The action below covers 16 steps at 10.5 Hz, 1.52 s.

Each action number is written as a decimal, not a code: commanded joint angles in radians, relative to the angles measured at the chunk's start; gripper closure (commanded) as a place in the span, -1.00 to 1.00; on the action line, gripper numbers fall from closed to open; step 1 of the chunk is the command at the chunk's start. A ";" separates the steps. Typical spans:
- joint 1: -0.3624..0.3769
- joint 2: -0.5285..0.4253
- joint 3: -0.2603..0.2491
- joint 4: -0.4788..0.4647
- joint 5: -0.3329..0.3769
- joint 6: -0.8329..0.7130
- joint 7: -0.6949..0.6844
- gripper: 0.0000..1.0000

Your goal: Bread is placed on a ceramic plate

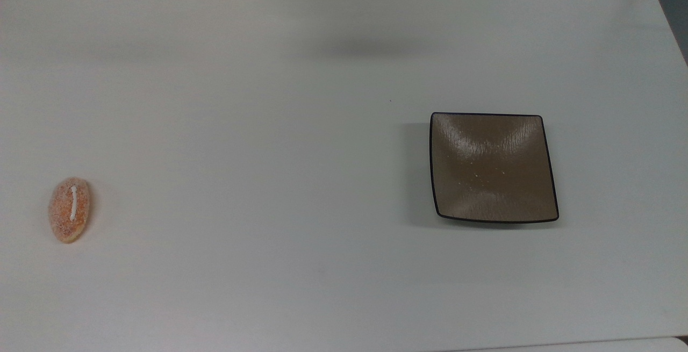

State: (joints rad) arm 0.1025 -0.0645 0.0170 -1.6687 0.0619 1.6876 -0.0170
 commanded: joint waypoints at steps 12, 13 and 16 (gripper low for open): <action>-0.082 0.003 -0.025 -0.023 -0.016 -0.055 -0.360 -1.00; -0.093 0.012 -0.047 -0.017 -0.016 -0.051 -0.386 -1.00; -0.139 0.067 -0.087 0.012 -0.016 -0.008 -0.484 -1.00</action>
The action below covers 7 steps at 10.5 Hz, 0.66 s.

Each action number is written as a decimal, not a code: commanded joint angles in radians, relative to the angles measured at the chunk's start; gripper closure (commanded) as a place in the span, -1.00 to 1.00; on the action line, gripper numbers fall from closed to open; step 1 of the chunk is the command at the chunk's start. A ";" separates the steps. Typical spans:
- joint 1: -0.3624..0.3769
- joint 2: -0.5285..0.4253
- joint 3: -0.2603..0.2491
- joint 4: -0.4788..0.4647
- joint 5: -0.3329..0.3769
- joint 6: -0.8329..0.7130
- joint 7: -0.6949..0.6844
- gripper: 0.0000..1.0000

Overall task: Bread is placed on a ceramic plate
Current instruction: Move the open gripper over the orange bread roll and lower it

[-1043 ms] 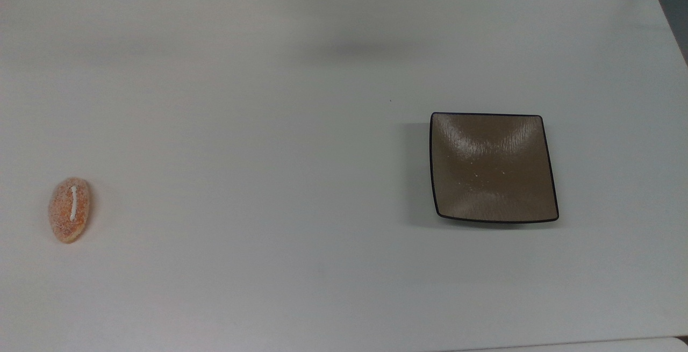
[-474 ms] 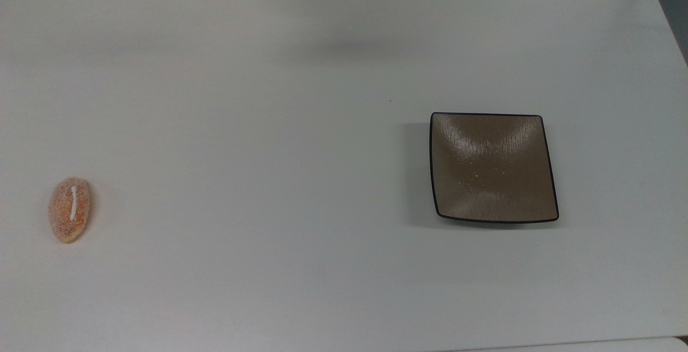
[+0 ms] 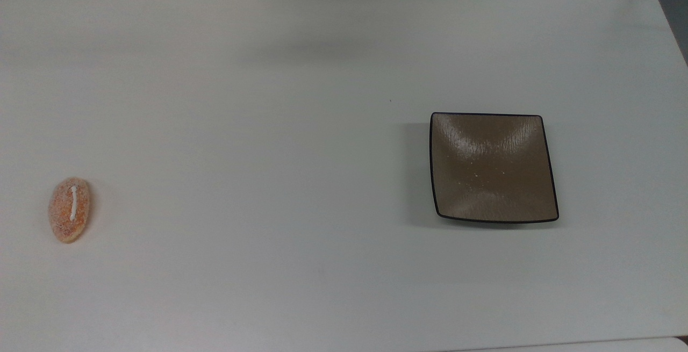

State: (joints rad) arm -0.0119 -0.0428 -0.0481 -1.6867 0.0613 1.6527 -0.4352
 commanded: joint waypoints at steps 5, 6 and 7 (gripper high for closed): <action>-0.124 0.183 -0.070 0.079 -0.001 0.333 -0.060 -1.00; -0.146 0.226 -0.070 0.111 0.000 0.376 -0.059 -1.00; -0.170 0.274 -0.070 0.137 0.017 0.439 -0.057 -1.00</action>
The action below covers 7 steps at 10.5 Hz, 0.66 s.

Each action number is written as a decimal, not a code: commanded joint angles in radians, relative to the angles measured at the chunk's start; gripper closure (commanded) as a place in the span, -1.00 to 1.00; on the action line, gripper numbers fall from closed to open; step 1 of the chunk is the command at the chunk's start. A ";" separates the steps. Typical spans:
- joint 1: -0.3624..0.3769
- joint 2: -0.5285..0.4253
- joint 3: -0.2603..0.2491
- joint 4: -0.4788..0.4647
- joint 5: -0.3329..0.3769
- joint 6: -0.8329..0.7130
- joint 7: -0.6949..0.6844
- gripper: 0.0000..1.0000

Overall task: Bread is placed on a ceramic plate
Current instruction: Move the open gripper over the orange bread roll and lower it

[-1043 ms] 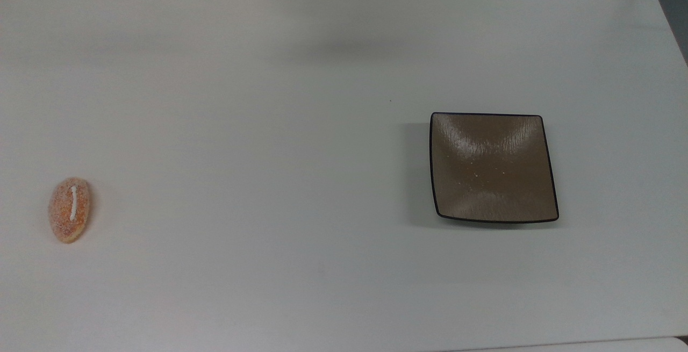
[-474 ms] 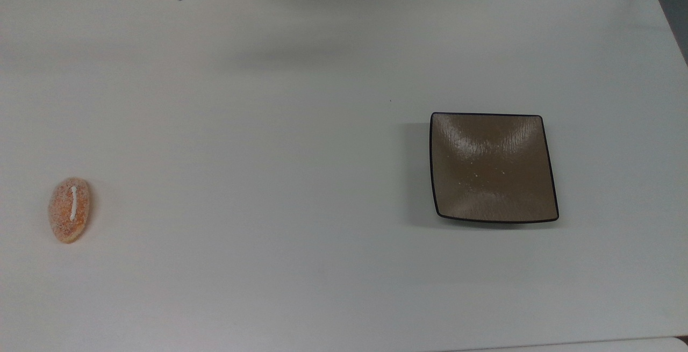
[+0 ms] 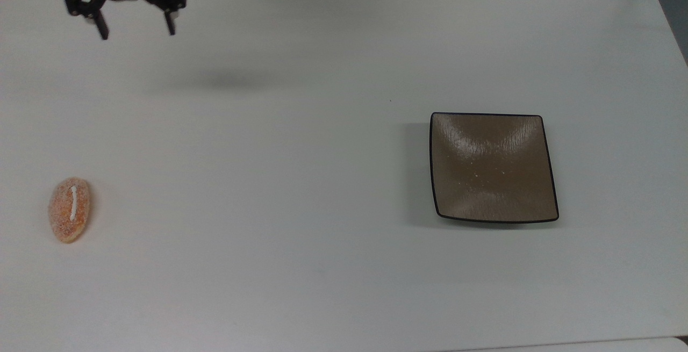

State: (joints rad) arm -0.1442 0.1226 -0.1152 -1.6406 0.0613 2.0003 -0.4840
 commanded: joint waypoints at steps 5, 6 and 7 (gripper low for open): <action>-0.095 0.349 -0.004 0.223 0.095 0.322 -0.008 -1.00; -0.101 0.395 -0.004 0.249 0.098 0.357 -0.007 -1.00; -0.103 0.437 -0.004 0.258 0.098 0.418 -0.005 -1.00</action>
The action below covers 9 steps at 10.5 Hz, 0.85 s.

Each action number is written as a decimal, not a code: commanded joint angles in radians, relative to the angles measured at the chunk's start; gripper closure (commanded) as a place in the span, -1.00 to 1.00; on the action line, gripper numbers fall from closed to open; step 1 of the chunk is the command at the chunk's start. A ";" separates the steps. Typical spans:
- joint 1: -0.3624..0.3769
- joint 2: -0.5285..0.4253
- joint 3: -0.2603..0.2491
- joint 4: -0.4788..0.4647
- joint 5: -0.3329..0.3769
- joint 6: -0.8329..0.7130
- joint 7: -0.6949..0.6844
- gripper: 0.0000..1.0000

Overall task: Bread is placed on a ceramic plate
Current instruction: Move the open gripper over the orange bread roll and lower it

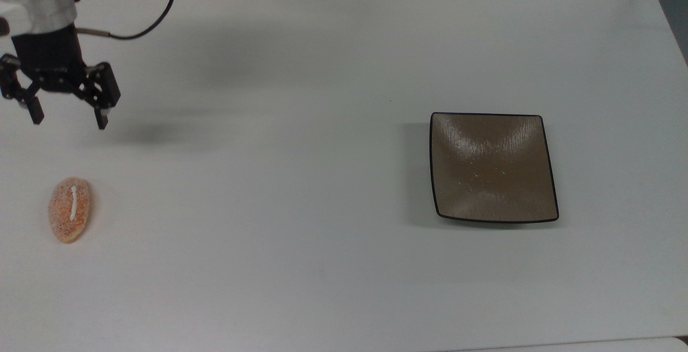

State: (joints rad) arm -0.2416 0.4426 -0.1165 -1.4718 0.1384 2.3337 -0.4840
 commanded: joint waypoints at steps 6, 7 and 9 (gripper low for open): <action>-0.042 0.352 0.005 0.200 0.020 0.346 -0.001 -1.00; -0.044 0.367 0.006 0.200 0.020 0.355 -0.001 -1.00; -0.044 0.389 0.006 0.200 0.020 0.358 -0.001 -1.00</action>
State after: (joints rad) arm -0.2818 0.7968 -0.1159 -1.3038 0.1419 2.6780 -0.4832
